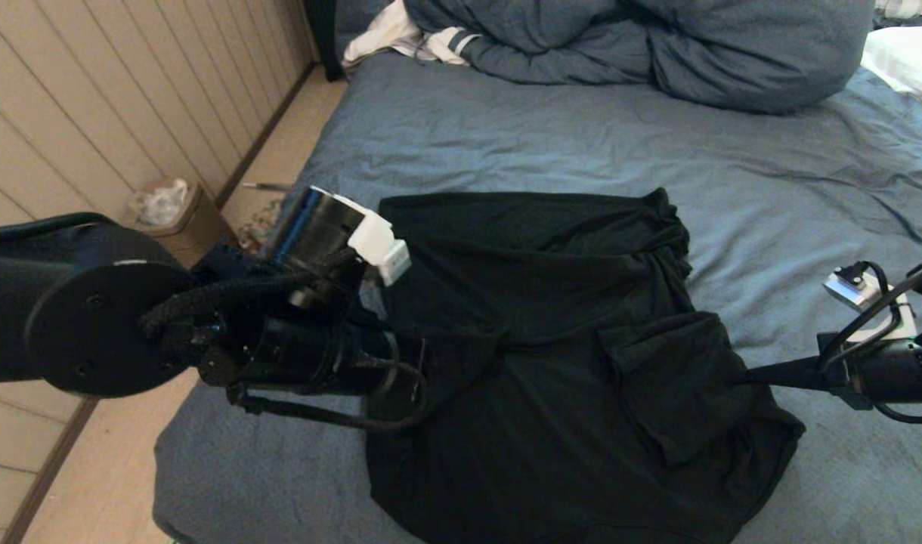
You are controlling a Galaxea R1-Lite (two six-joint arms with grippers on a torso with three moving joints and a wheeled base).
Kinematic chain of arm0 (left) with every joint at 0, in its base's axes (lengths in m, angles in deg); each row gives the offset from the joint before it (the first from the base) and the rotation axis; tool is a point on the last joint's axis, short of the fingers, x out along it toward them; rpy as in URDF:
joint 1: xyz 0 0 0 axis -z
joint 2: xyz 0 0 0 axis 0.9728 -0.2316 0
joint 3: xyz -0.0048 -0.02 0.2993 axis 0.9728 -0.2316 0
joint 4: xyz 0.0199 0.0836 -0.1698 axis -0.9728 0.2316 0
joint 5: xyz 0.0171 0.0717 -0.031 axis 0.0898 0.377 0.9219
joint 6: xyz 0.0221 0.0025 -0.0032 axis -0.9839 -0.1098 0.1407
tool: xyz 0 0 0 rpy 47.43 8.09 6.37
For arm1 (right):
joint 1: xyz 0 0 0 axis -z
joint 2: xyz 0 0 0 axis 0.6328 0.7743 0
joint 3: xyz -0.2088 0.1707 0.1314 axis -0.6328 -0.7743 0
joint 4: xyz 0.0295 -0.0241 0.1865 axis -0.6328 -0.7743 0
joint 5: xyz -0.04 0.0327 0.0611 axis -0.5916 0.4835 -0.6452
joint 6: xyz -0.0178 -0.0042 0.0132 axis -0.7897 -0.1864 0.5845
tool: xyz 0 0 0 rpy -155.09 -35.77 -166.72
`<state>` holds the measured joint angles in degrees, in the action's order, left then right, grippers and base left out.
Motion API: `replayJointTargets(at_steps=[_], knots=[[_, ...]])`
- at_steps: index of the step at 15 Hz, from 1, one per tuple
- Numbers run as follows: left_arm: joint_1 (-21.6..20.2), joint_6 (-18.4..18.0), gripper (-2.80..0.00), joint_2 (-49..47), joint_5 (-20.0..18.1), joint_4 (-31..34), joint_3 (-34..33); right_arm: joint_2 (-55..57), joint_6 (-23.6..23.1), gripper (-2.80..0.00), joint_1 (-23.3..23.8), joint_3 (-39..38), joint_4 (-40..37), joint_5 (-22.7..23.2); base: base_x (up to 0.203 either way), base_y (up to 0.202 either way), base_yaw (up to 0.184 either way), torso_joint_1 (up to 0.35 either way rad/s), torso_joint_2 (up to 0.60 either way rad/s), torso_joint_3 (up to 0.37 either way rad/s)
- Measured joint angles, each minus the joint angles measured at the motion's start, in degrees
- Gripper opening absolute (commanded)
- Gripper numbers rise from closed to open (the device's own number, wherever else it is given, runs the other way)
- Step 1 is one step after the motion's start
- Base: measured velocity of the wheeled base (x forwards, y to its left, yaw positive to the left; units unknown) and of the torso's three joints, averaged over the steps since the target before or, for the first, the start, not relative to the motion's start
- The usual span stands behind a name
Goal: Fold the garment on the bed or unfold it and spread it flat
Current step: Fold the black T-shirt
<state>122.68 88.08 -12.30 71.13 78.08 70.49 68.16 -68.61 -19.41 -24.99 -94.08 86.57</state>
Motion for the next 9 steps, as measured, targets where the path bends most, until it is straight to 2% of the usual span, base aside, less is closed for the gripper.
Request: replayJointTargets(at_steps=[3, 5, 9], knots=[[5.86, -0.22, -2.8, -2.88, 2.18, -0.01, -1.36, -0.19, -0.64, -2.8, 0.02, -0.26, 0.0, 0.09, 0.0, 0.0, 0.0, 0.0, 0.0, 0.0], [7.12, -0.75, -2.8, -5.01, 7.5, -1.24, -2.46, -0.5, -1.01, -2.8, 0.1, -0.45, 0.0, 0.09, 0.0, 0.0, 0.0, 0.0, 0.0, 0.0], [7.46, -5.32, -2.8, -6.95, 13.04, -9.19, -8.12, -1.07, -1.05, -2.8, -0.01, -0.88, 0.02, 0.52, 0.0, 0.0, 0.0, 0.0, 0.0, 0.0]])
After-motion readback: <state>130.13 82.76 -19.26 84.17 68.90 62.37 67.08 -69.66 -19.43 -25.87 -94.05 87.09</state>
